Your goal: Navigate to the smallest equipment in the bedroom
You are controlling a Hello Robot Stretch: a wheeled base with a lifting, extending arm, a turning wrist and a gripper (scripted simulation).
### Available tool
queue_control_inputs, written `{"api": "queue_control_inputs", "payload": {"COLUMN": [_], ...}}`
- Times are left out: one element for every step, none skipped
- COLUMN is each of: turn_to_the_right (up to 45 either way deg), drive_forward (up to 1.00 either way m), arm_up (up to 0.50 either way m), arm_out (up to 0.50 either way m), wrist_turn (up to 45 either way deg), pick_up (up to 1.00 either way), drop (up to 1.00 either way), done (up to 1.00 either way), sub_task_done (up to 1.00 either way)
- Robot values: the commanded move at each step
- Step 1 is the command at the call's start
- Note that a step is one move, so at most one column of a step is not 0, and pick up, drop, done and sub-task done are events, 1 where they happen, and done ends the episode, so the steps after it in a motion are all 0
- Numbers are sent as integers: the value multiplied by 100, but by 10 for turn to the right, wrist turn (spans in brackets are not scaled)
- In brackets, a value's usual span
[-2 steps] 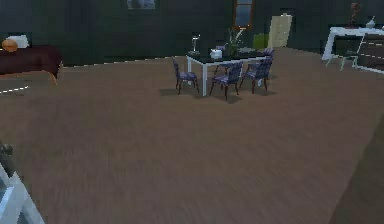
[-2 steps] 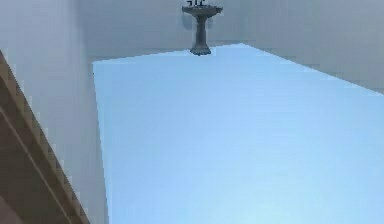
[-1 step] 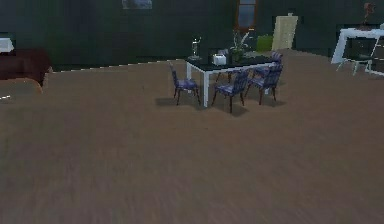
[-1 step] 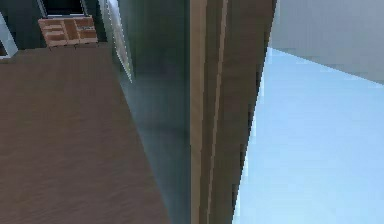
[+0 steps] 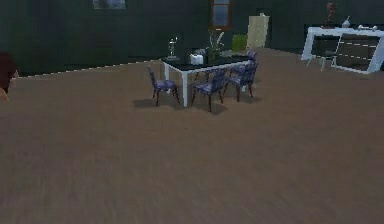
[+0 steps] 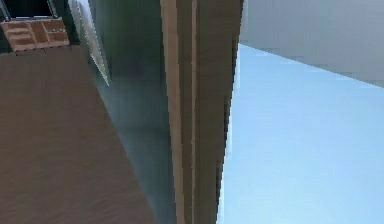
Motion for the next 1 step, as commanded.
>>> {"api": "queue_control_inputs", "payload": {"turn_to_the_right": [0], "drive_forward": [55], "arm_up": [0], "arm_out": [0], "wrist_turn": [0], "pick_up": [0], "drop": [0], "done": [0], "sub_task_done": [0]}}
